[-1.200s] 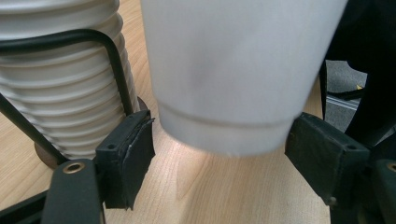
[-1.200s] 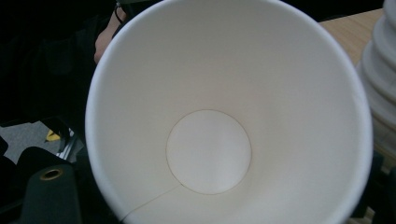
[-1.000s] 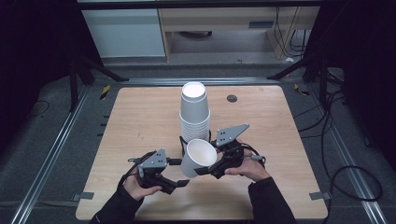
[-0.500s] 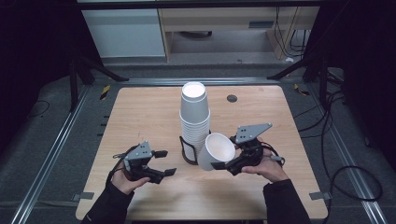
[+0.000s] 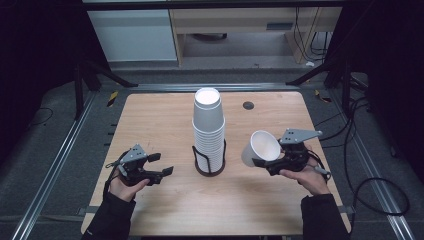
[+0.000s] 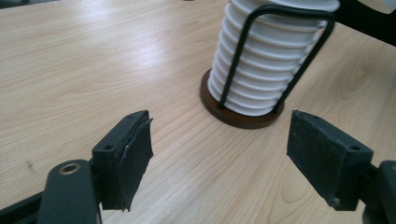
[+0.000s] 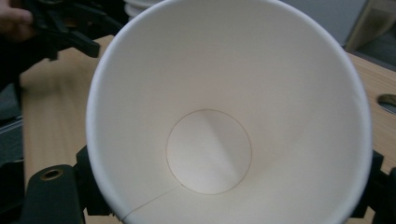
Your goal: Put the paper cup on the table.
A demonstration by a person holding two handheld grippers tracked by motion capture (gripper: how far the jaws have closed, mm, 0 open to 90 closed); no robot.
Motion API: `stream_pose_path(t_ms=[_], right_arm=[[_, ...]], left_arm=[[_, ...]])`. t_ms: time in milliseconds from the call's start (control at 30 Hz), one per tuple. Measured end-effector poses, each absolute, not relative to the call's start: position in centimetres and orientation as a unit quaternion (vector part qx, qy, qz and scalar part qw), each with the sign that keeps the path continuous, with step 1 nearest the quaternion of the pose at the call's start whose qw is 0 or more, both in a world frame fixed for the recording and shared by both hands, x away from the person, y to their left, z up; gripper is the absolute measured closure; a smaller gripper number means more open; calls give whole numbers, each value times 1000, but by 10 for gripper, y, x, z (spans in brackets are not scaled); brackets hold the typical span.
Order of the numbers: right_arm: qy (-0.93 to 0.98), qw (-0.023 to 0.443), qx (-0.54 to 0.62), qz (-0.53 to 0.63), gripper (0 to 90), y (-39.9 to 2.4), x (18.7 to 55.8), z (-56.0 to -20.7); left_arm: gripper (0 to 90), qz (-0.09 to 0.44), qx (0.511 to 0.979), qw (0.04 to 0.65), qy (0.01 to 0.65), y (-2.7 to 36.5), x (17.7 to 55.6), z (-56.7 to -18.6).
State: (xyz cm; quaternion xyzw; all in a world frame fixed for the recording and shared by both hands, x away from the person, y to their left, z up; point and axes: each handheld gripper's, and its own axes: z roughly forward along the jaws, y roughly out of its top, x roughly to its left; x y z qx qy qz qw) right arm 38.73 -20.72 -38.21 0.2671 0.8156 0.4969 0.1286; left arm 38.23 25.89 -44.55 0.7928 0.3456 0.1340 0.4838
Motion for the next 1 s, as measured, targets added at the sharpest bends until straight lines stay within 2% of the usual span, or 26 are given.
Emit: stream_pose_path(t_ms=[433,733,1000], right_arm=[[775,235,416,414,170,-239,430,-396],[761,265,486,339,167,-248,457,-423],[757,254,516,310,163,-254,467,-441]], left_arm=[[218,156,782,462,388,275,391,-453],[217,168,782,454,392,279,391,-453],[216,174,782,455,389,280,389,-450]])
